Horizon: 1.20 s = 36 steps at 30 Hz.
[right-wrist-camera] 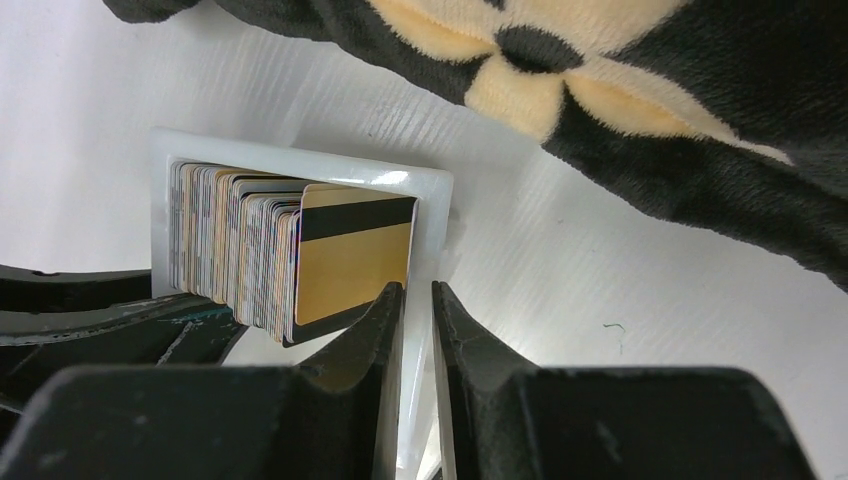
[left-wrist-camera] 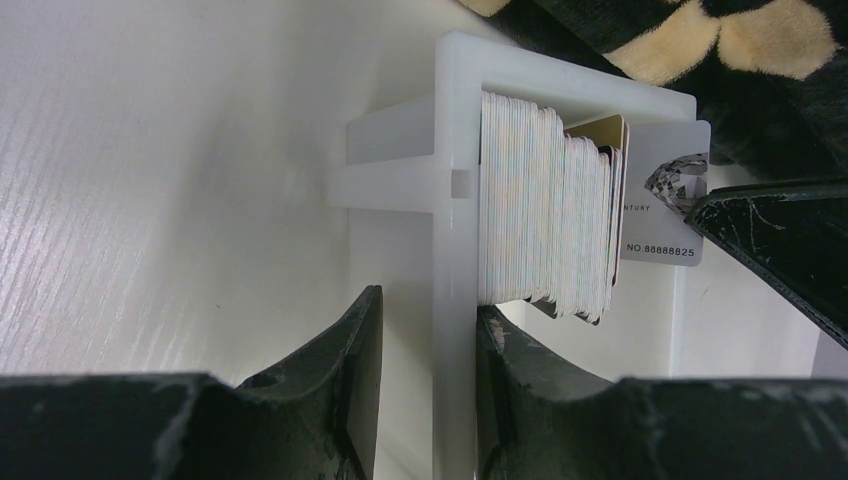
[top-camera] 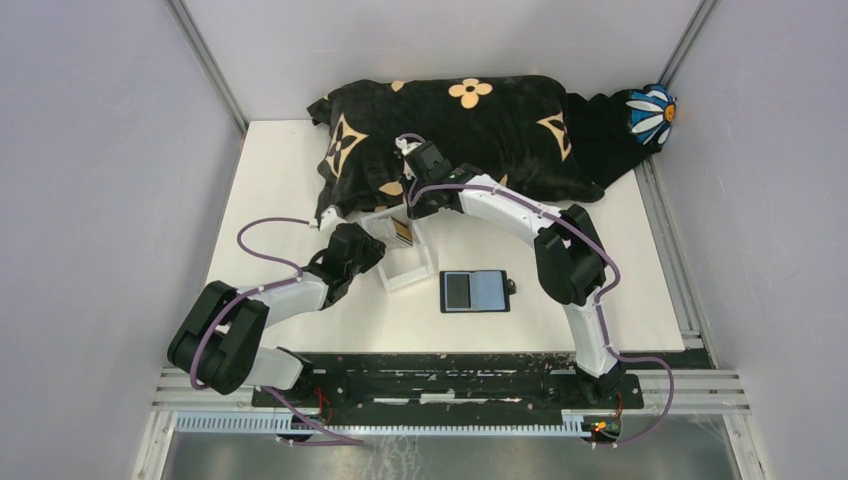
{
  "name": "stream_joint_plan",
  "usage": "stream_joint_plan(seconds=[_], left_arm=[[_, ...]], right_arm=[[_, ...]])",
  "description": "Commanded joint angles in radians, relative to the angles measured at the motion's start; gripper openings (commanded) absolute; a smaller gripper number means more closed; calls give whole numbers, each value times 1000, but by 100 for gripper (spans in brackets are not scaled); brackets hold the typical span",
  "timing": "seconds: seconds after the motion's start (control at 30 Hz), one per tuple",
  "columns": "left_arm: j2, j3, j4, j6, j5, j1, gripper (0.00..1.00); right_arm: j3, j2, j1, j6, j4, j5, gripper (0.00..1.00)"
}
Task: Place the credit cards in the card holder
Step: Pick up the credit card from the storage box.
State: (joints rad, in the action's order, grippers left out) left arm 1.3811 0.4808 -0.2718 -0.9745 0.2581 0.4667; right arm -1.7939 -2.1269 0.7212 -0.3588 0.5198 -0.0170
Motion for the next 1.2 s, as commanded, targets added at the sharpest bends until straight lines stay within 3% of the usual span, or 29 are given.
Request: stream_joint_plan(seconds=[0.0,0.57,0.77,0.83,1.17], left_arm=[[14,-27,32,-3,-8,-6,34],[15,-21,30,-1,-11,-5,33],[16,-16,31,-2,-7,-6,33],[14,-14,36,-4,-4,-5,34],[-48,14,69,9,22,-6,44]], right_arm=[[-25,-55,2,83,138,175,21],[-79,-102,54,130,185,263,18],[-84,-97,69,152,186,298,1],[-89,-94,74,158,186,299,1],[-74,-18,85,161,136,282,1]])
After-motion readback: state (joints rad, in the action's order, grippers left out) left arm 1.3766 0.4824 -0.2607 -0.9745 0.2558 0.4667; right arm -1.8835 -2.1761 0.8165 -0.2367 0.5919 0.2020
